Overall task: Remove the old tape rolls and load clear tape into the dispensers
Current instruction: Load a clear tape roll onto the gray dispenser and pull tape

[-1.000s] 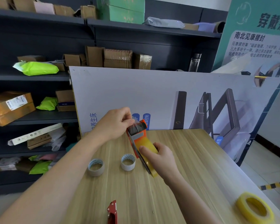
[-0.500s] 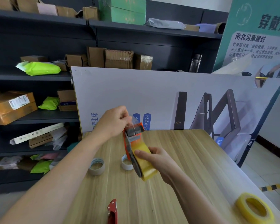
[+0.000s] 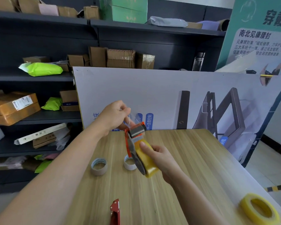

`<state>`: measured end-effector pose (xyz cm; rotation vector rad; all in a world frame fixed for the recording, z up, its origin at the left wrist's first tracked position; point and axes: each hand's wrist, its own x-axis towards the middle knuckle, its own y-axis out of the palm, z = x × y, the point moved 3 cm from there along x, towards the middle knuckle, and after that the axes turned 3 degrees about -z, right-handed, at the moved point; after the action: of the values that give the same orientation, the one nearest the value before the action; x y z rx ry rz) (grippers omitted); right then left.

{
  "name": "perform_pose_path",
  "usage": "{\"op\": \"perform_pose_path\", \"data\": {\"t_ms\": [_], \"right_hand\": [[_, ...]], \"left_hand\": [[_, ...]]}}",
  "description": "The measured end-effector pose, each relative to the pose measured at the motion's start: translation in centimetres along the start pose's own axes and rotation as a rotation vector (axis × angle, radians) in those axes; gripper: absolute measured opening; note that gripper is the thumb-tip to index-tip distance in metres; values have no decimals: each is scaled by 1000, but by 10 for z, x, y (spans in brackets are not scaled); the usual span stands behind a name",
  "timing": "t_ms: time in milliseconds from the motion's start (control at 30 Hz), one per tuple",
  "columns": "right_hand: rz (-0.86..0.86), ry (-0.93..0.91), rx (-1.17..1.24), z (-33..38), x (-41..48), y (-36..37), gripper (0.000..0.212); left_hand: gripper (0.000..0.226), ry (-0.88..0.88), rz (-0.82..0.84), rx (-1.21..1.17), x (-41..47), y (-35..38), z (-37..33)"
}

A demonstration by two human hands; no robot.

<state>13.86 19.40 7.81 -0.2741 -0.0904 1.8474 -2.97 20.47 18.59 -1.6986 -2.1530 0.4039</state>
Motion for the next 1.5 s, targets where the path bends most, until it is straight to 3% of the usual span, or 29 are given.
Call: {"op": "perform_pose_path", "data": {"t_ms": [133, 233, 400, 467, 567, 667, 867, 1100, 1500], "right_hand": [[141, -31, 100, -1, -1, -5, 33], [223, -27, 127, -2, -1, -6, 29], [87, 24, 129, -5, 1, 2, 33], [91, 35, 97, -4, 1, 5, 35], [129, 32, 105, 3, 1, 6, 39], [143, 2, 118, 18, 1, 2, 25], [117, 74, 99, 26, -2, 0, 19], [75, 182, -39, 29, -1, 2, 52], [127, 203, -165, 29, -2, 8, 45]], "left_hand": [[14, -135, 62, -165, 1, -11, 5], [16, -188, 80, -200, 3, -16, 10], [18, -194, 157, -132, 2, -12, 8], [19, -150, 95, -116, 4, -10, 6], [19, 38, -148, 19, 9, -10, 4], [15, 208, -338, 167, 10, -13, 5], [13, 339, -402, 186, 13, -10, 11], [17, 167, -485, 142, 25, -9, 38], [14, -17, -557, 129, 31, -11, 72]]}}
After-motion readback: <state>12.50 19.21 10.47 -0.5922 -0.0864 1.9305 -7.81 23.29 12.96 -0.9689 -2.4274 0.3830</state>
